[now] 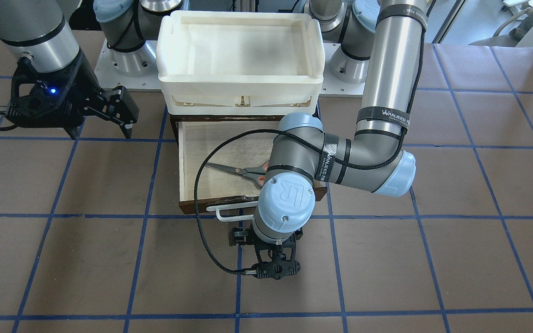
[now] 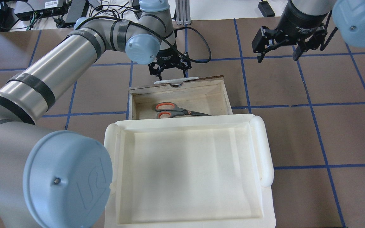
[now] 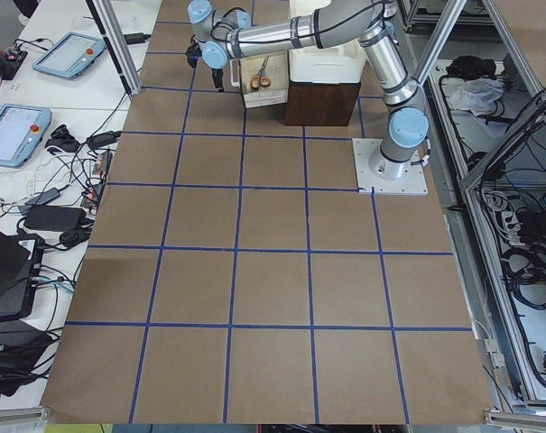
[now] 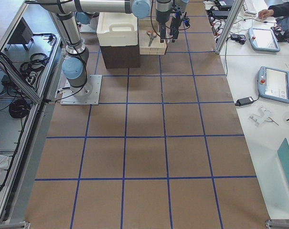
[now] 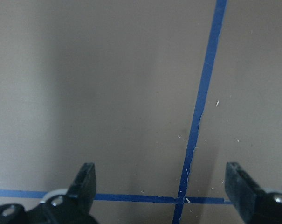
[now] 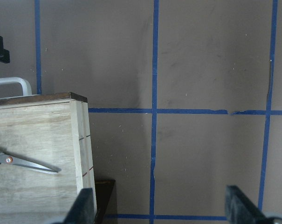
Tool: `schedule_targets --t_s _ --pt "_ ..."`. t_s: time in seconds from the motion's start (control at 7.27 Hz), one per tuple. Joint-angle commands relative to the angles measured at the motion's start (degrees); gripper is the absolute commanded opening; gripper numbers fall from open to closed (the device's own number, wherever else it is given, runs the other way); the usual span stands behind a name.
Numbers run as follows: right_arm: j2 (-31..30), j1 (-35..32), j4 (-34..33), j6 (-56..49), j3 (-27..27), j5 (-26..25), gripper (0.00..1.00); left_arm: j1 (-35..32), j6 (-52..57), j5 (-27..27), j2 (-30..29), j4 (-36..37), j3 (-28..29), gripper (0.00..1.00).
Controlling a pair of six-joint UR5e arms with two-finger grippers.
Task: Put scissors in drawer and close it
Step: 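Position the left gripper above the drawer's far edge near the white handle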
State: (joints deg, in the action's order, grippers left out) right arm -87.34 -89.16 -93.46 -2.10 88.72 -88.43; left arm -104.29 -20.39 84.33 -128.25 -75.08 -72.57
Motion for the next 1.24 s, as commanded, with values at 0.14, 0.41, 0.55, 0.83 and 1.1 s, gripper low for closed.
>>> schedule_targets --t_s 0.14,0.41,0.55,0.83,1.1 --pt "-0.2 0.0 -0.1 0.1 1.5 -2.7 1.00 0.0 0.0 -1.7 0.8 -4.6 -0.1 1.00" --pt "-0.4 0.0 -0.1 -1.4 0.8 -5.2 1.00 -0.2 0.0 -1.8 0.9 -4.8 -0.2 1.00" --pt "-0.5 0.0 -0.2 -4.1 0.8 -4.8 1.00 -0.3 0.0 -1.9 1.0 -5.2 -0.3 1.00" --pt "-1.9 0.0 -0.6 -3.4 1.1 -5.0 1.00 -0.5 0.1 -1.9 2.0 -6.3 -0.4 1.00" --pt "-2.6 0.0 -0.3 -3.4 1.5 -5.3 1.00 -0.6 0.2 -4.0 3.7 -7.9 -0.6 1.00"
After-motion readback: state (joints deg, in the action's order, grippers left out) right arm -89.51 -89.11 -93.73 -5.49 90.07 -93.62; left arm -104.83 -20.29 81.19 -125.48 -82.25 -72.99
